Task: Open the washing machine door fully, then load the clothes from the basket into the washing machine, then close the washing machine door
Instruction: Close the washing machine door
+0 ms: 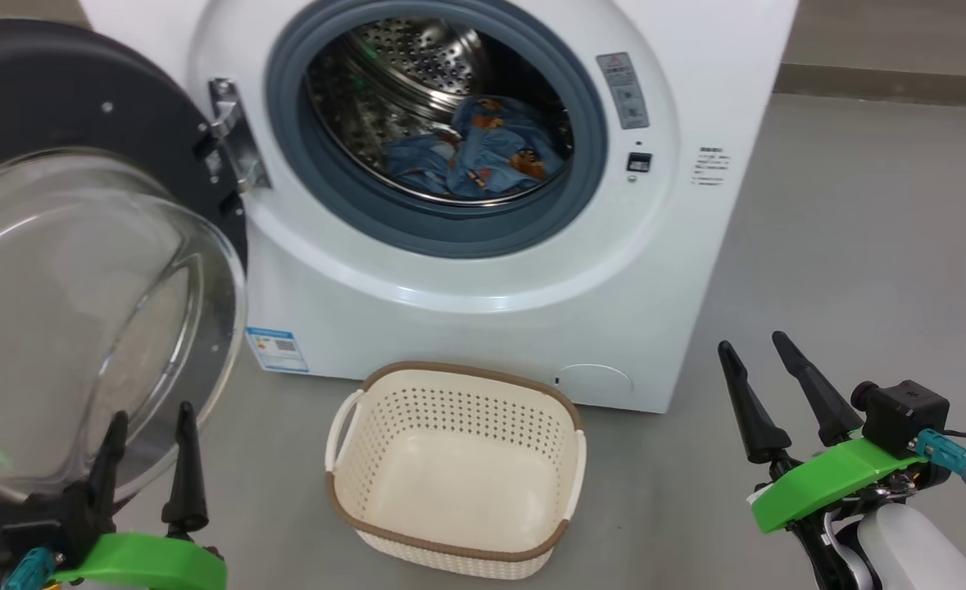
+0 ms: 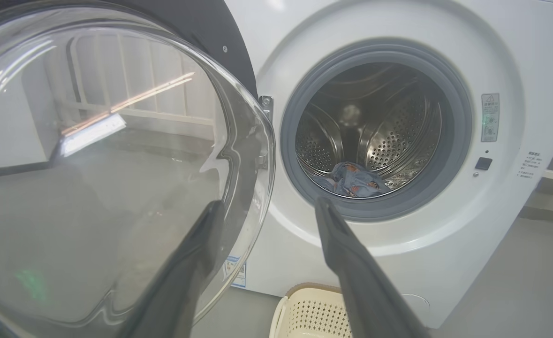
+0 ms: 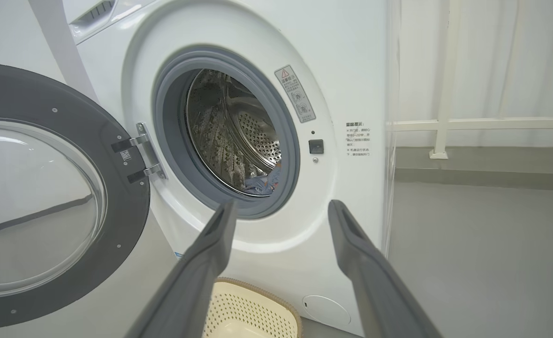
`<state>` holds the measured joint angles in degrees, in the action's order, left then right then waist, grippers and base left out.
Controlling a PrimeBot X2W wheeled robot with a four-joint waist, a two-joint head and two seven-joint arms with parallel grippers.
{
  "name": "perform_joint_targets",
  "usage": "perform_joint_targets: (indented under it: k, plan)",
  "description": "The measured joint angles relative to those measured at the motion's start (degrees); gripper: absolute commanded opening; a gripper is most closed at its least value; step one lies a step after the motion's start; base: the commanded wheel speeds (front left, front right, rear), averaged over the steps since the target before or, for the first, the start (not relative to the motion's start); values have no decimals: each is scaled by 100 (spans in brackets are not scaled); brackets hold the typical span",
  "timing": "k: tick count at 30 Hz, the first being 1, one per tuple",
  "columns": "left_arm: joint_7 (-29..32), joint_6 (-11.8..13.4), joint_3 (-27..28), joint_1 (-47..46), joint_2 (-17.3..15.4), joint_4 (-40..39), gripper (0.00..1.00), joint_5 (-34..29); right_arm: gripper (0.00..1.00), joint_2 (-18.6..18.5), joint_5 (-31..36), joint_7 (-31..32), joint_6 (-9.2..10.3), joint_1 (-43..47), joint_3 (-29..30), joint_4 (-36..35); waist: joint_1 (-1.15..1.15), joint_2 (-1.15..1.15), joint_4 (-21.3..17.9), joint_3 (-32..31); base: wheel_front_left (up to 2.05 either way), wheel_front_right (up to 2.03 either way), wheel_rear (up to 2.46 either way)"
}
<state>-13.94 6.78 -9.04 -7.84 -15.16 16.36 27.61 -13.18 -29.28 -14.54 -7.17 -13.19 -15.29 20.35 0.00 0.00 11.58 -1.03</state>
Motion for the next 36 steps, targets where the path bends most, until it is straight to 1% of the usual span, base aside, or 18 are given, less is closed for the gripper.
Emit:
perform_joint_targets:
  k: [5, 18, 25, 29, 32, 36]
  plan:
    - [89, 87, -12, 10, -8, -73, 100, 0, 100, 27, -1, 0, 0, 0, -29, 4, 0, 0, 319, -24, 0, 0, 0]
    - [89, 92, -15, 18, -30, -47, 100, 1, 100, 43, -18, 0, 0, 0, -90, 21, 0, 0, 1175, -50, 0, 0, 0]
    - [91, 136, -45, 26, -43, -53, 100, 1, 100, 80, -20, 0, 0, 0, -111, 23, 0, 0, 1566, -88, 0, 0, 0]
    - [90, 143, -35, 126, -70, -86, 100, 4, 100, 86, -20, 0, 0, -3, -140, 26, 0, 0, 1709, -76, 0, 0, 0]
    - [90, 191, -22, 142, -103, -130, 100, 7, 100, 87, -20, 0, 0, -8, -167, 45, 0, 0, 1745, -21, 0, 0, 0]
    - [89, 193, -21, 142, -102, -155, 100, 24, 100, 83, -44, 0, 0, -16, -240, 70, 0, 0, 1770, 22, 0, 0, 0]
